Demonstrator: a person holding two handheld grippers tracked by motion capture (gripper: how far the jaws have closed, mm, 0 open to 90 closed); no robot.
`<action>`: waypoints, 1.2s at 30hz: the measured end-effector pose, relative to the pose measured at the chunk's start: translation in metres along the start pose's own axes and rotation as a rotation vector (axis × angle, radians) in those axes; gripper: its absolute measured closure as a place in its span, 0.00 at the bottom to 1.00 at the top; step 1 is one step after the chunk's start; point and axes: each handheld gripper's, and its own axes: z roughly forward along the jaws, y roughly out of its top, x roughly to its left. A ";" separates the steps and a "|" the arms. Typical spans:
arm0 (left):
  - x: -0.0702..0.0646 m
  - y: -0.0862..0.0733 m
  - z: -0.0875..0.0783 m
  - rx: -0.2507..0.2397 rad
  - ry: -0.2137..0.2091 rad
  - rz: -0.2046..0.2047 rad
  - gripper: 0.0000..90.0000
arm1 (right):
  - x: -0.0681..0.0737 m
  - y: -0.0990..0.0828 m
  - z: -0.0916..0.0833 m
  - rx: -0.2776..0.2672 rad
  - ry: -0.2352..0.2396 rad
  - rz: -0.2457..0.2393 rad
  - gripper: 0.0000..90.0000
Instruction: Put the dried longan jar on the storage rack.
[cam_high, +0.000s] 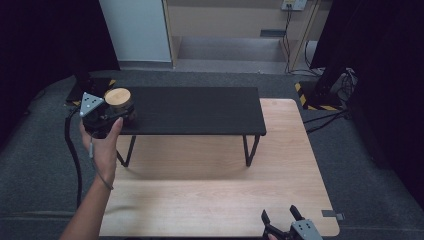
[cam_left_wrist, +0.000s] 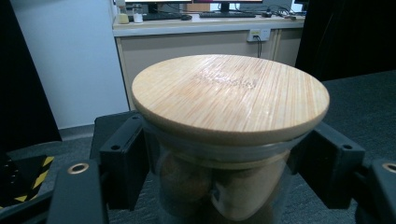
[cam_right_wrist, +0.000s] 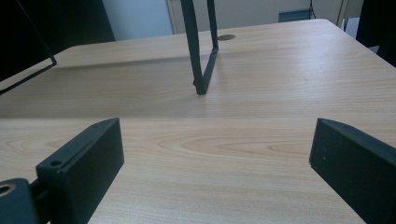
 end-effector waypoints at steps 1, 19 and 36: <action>0.000 0.000 0.000 0.000 0.001 0.000 0.27 | 0.000 0.000 0.000 0.000 0.000 0.000 0.04; -0.007 -0.006 0.005 -0.015 0.042 -0.003 0.00 | 0.000 -0.001 0.000 -0.002 0.003 -0.001 0.03; -0.013 -0.004 -0.007 -0.049 0.051 0.022 0.00 | 0.000 0.000 -0.001 -0.005 0.004 -0.001 0.03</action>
